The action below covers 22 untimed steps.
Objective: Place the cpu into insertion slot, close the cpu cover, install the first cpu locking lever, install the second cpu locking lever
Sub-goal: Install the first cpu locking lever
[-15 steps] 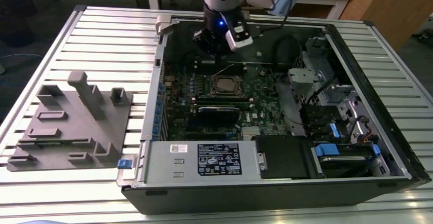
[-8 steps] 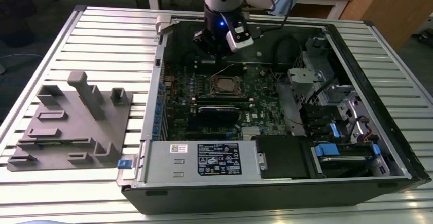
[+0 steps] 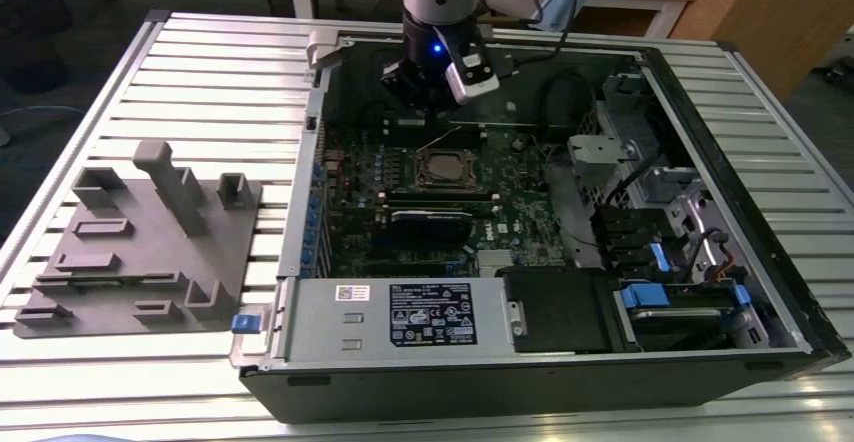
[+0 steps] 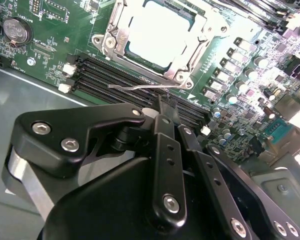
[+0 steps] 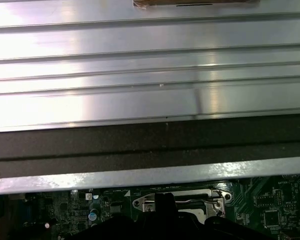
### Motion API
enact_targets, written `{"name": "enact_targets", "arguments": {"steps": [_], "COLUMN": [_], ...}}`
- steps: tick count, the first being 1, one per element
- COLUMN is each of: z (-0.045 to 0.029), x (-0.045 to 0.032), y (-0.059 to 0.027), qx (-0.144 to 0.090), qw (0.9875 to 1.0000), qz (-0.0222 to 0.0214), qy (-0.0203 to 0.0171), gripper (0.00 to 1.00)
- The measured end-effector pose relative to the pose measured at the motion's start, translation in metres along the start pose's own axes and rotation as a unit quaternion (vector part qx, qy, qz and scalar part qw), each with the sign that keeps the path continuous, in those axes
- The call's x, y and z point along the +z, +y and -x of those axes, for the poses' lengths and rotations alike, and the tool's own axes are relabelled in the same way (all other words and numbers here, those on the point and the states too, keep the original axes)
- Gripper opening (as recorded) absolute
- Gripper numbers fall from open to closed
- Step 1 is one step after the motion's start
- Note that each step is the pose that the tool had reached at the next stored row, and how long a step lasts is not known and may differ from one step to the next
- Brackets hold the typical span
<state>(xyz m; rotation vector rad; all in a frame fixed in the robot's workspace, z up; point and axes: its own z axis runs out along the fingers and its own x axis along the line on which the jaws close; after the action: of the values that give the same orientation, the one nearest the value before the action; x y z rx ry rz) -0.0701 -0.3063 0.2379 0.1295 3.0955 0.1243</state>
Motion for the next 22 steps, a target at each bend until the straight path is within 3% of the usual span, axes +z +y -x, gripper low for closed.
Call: {"name": "enact_targets", "arguments": {"steps": [11, 22], "z": [0.0003, 0.0103], "x": [0.0051, 0.0099], "y": [-0.0003, 0.0029], "qx": [0.0, 0.0], "qw": [1.0, 1.0], "qz": [0.0003, 0.0004], "qy": [-0.0024, -0.0025], "gripper": [0.11, 0.11]}}
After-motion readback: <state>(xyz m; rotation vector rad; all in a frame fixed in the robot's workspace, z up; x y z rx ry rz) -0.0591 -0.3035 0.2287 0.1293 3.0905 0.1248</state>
